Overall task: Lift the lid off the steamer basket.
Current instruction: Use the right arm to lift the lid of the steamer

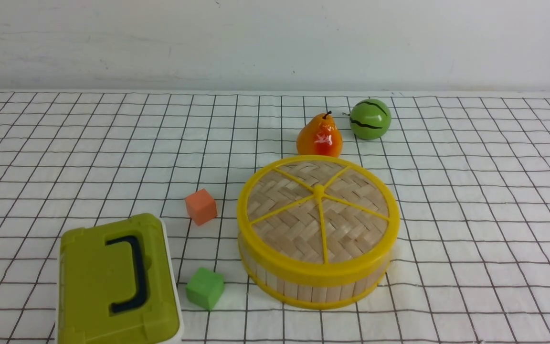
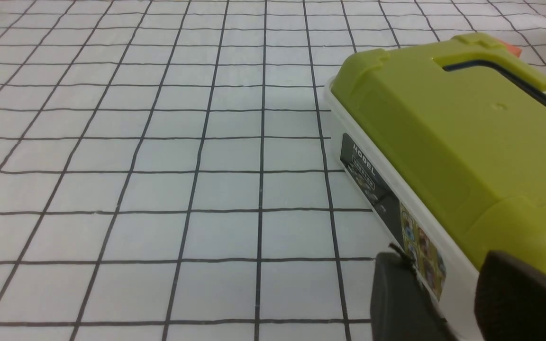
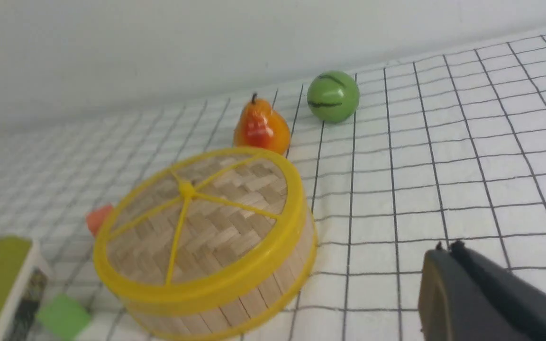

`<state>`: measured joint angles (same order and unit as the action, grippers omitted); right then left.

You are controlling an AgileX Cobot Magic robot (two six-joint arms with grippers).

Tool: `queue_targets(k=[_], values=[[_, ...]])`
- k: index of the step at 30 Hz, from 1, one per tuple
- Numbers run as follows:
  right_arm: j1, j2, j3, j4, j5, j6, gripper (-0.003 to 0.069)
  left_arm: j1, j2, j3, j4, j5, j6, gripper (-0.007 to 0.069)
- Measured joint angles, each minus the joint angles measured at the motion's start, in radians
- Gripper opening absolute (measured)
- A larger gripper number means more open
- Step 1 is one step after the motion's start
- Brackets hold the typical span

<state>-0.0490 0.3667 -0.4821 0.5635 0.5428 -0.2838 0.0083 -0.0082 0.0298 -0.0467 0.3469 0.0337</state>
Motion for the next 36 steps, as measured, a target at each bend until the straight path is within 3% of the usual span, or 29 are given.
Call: queue_targets(k=[2,6,8,10,17,25,28,33,36], values=[[0.000,0.080,-0.068,-0.017,0.075,-0.047,-0.0022,0.000,0.000,0.000,0.000,0.000,0.000,0.0239],[0.027,0.363,-0.342,-0.050,0.386,-0.178,-0.0022,0.000,0.000,0.000,0.000,0.000,0.000,0.0239],[0.047,0.414,-0.398,-0.055,0.439,-0.194,-0.0022,0.000,0.000,0.000,0.000,0.000,0.000,0.0239],[0.127,0.540,-0.504,-0.089,0.504,-0.210,-0.0022,0.000,0.000,0.000,0.000,0.000,0.000,0.0239],[0.341,0.813,-0.746,-0.261,0.629,-0.152,-0.0015,0.000,0.000,0.000,0.000,0.000,0.000,0.0239],[0.463,1.117,-1.020,-0.369,0.672,-0.044,0.0011,0.000,0.000,0.000,0.000,0.000,0.000,0.0239],[0.491,1.215,-1.107,-0.373,0.684,-0.039,0.0056,0.000,0.000,0.000,0.000,0.000,0.000,0.0239],[0.540,1.447,-1.292,-0.373,0.679,-0.020,0.0272,0.000,0.000,0.000,0.000,0.000,0.000,0.0239],[0.547,1.540,-1.357,-0.373,0.645,-0.005,0.0361,0.000,0.000,0.000,0.000,0.000,0.000,0.0239]])
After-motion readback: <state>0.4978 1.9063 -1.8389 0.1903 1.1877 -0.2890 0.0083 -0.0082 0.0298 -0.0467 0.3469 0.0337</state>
